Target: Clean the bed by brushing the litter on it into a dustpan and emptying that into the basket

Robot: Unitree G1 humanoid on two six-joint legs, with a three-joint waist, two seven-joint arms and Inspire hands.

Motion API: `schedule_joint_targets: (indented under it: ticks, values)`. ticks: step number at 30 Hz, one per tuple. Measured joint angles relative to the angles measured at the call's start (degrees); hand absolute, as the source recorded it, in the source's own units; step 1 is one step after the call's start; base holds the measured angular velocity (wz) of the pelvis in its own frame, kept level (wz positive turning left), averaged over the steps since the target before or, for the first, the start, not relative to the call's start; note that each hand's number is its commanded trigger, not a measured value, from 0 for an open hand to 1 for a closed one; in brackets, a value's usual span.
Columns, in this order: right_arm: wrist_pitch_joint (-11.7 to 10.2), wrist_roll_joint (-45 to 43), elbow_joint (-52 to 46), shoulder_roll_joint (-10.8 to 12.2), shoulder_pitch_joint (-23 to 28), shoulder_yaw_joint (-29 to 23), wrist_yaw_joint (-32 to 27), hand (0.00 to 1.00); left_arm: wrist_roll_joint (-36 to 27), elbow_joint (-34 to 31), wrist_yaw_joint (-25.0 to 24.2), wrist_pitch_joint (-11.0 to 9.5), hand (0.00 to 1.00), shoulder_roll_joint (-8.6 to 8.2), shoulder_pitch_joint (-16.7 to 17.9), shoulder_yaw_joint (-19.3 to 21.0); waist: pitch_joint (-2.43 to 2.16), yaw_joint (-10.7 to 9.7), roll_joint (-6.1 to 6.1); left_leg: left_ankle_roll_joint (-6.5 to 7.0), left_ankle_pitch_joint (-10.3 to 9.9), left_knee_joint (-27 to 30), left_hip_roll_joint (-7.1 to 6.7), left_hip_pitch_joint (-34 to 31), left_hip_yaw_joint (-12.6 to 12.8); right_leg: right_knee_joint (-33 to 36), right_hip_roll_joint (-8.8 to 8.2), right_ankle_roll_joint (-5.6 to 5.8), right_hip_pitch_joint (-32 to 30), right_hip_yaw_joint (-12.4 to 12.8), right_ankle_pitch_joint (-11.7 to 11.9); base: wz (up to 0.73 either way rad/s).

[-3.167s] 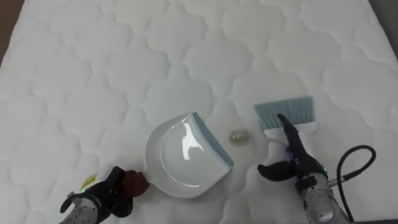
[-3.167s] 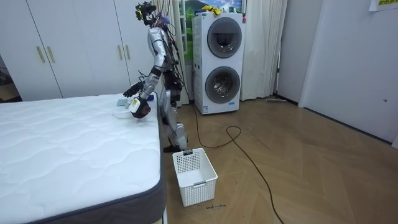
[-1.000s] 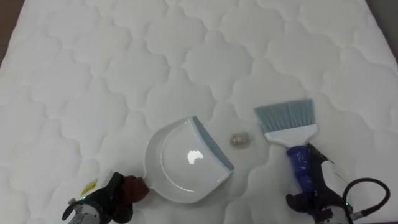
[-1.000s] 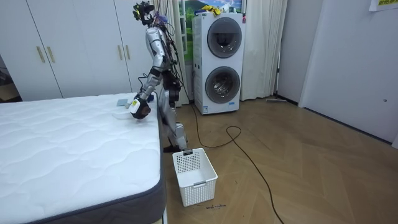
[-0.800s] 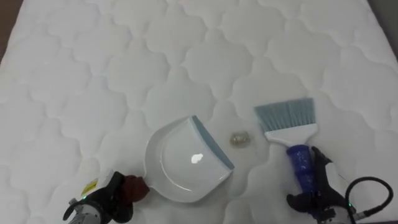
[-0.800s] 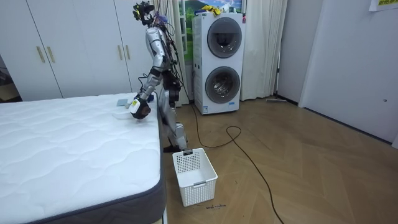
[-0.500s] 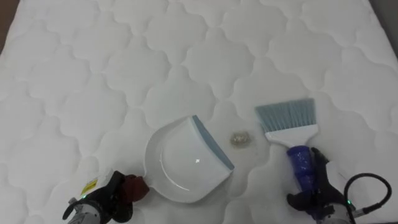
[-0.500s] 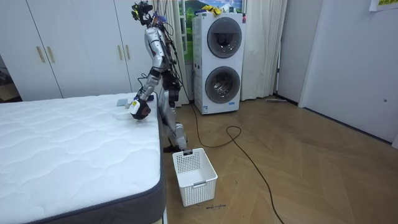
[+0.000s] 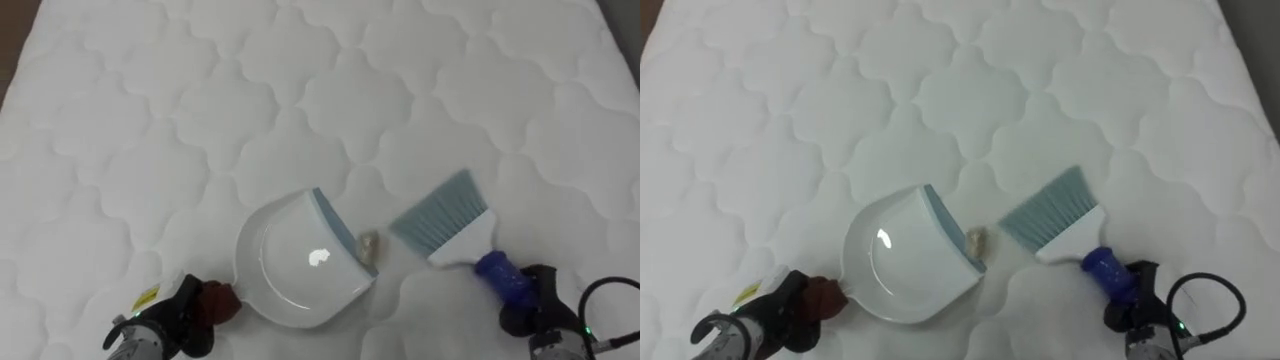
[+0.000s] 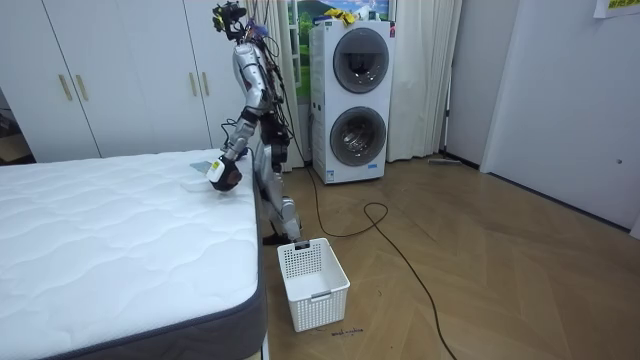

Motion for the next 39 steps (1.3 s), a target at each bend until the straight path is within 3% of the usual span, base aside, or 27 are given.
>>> schedule_joint_targets:
  ticks: [9, 18, 21, 23, 27, 29, 31, 35, 39]
  values:
    - [1.6, 2.2, 0.0, 0.6, -0.3, -0.6, 0.6, 1.00, 0.6, -0.6, 0.3, 0.8, 1.00, -0.02, 0.0, 0.0, -0.03, -0.7, -0.17, 0.00, 0.0, 0.0, -0.12, -0.4, 0.0, 0.4, -0.22, -0.01, -0.4, -0.1, 0.0, 0.02]
    - [3.6, 3.8, 4.0, 0.6, -3.6, -0.5, 1.0, 1.00, 0.6, -1.3, 0.7, 1.5, 1.00, 0.30, 0.0, 0.0, 0.08, -0.7, -1.64, 0.00, 0.0, 0.1, -0.25, -0.4, -0.4, 0.9, -0.60, -0.02, -0.7, -0.5, 0.0, 0.01]
    - [3.8, 3.6, 6.9, -0.4, -6.1, -1.2, 2.3, 1.00, 1.3, -2.5, 0.3, 1.5, 1.00, 1.33, 0.0, 0.1, 0.22, -0.7, -2.28, 0.00, 0.0, 0.1, -0.43, -0.5, -0.6, 1.4, -0.87, -0.02, -0.8, -0.5, 0.0, 0.01]
    - [4.0, 1.9, 8.0, -3.1, -7.4, -2.4, 2.4, 1.00, 3.1, -4.7, 0.1, 1.9, 1.00, 2.24, -0.2, 0.0, 0.77, -0.6, -3.14, 0.01, 0.0, 0.3, -0.80, -0.6, -0.8, 2.5, -1.47, 0.12, -1.3, -0.5, -0.3, 0.06]
    - [5.3, -0.1, 10.7, -7.1, -10.7, -2.4, 2.4, 1.00, 3.1, -5.1, 0.1, 2.2, 1.00, 3.41, -0.7, -0.1, 0.86, -0.4, -4.71, 0.06, 0.0, 1.0, -1.06, -1.4, -1.3, 3.5, -1.88, 0.07, -2.1, -0.6, -0.4, 0.05]
    - [6.2, -3.9, 10.7, -10.3, -11.7, -1.0, 2.4, 1.00, 5.0, -4.9, 0.1, 2.3, 1.00, 3.81, -2.3, -0.1, 1.19, 0.8, -5.82, 0.32, -0.2, 2.2, -0.99, -2.6, -1.3, 4.0, -1.94, -0.20, -3.0, -0.6, -0.4, 0.00]
    - [6.5, -6.3, 10.7, -11.7, -11.9, 0.7, 2.4, 1.00, 5.6, -5.0, 0.2, 2.3, 1.00, 4.09, -2.9, -0.5, 1.05, 1.4, -6.49, 0.30, -0.2, 3.3, -0.81, -3.4, -1.3, 4.1, -1.89, -0.39, -3.3, -0.6, -0.3, 0.04]
    - [7.7, -17.2, 12.3, -13.5, -16.3, 4.2, 2.7, 1.00, 5.6, -4.7, 0.1, 2.3, 1.00, 5.40, -6.0, -2.4, 1.41, 2.5, -7.36, 0.32, -0.3, 6.5, -0.78, -6.6, -1.7, 5.5, -2.34, -1.16, -5.8, -0.6, 0.0, 0.03]
    - [7.9, -24.7, 12.2, -16.2, -19.6, 6.7, 2.9, 1.00, 5.6, -5.2, 0.3, 1.8, 1.00, 6.33, -7.1, -2.4, 1.68, 3.4, -7.89, 0.33, -0.4, 8.1, -0.74, -8.6, -1.7, 6.5, -2.59, -1.71, -7.6, -0.6, 0.2, -0.02]
